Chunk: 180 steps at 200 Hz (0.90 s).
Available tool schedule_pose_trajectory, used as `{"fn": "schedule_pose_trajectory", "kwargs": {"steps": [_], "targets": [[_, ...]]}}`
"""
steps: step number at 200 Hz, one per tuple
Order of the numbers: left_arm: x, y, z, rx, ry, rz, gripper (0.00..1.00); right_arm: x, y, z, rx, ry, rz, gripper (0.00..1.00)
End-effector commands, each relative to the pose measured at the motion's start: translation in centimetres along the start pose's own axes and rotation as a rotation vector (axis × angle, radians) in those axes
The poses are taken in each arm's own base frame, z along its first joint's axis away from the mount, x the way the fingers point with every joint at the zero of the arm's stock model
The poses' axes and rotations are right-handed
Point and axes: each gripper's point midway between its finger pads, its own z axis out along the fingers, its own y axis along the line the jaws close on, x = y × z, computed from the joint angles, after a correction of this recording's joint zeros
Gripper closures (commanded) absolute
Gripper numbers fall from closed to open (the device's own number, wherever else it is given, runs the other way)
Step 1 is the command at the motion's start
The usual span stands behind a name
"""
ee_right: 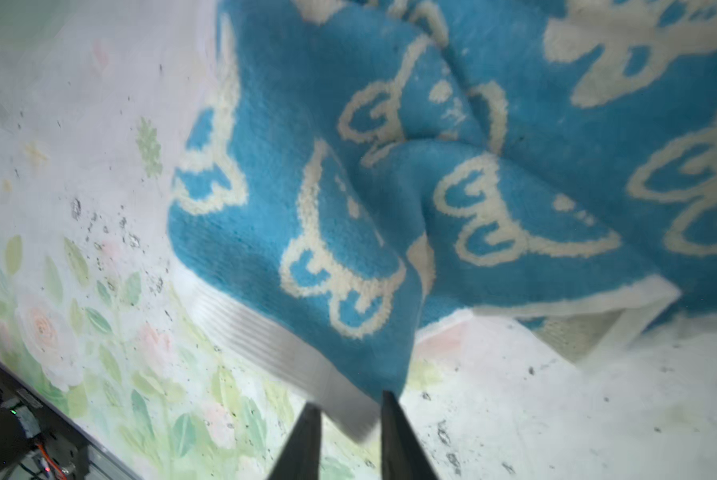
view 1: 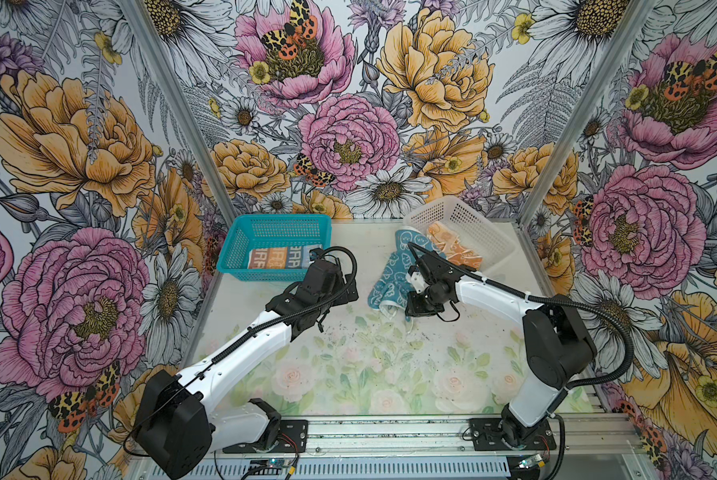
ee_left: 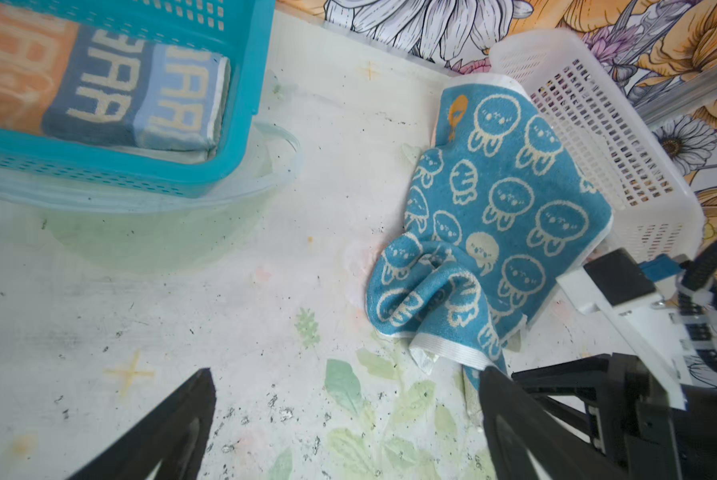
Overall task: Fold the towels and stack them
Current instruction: 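Pull the blue bunny towel out and drag it onto the table with the right gripper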
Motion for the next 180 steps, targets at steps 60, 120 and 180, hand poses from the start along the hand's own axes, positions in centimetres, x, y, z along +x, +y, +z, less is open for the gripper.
{"fn": "schedule_pose_trajectory", "kwargs": {"steps": [60,120,180], "targets": [[4.1,-3.0,4.3,0.119,0.129,-0.064,0.01,3.8,0.8,-0.4,-0.094,-0.095,0.025,0.41],[4.2,-1.3,4.0,0.150,0.132,-0.165,0.01,3.5,1.8,3.0,-0.016,-0.075,-0.052,0.36],[4.3,0.2,3.6,0.142,0.131,-0.203,0.01,2.5,0.8,4.4,0.169,-0.100,-0.117,0.43]]}}
